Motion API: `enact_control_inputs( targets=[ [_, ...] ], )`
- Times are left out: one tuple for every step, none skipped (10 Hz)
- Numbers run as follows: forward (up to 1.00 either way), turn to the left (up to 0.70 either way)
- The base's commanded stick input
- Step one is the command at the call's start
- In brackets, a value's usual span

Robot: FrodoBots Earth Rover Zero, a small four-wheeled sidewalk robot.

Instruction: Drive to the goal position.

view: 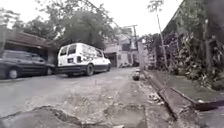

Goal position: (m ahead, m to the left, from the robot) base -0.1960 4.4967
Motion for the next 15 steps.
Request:
enact_control_inputs(
  targets=[
    [0.63,0.17],
    [1.0,-0.16],
    [1.0,-0.27],
    [1.0,-0.27],
    [1.0,-0.27],
    [1.0,-0.16],
    [0.48,0.0],
    [0.0,0.0],
    [0.0,0.0],
    [0.0,0.0],
    [0.0,0.0],
    [0.0,0.12],
    [0.0,0.45],
    [0.0,0.45],
    [0.0,0.45]
  ],
)
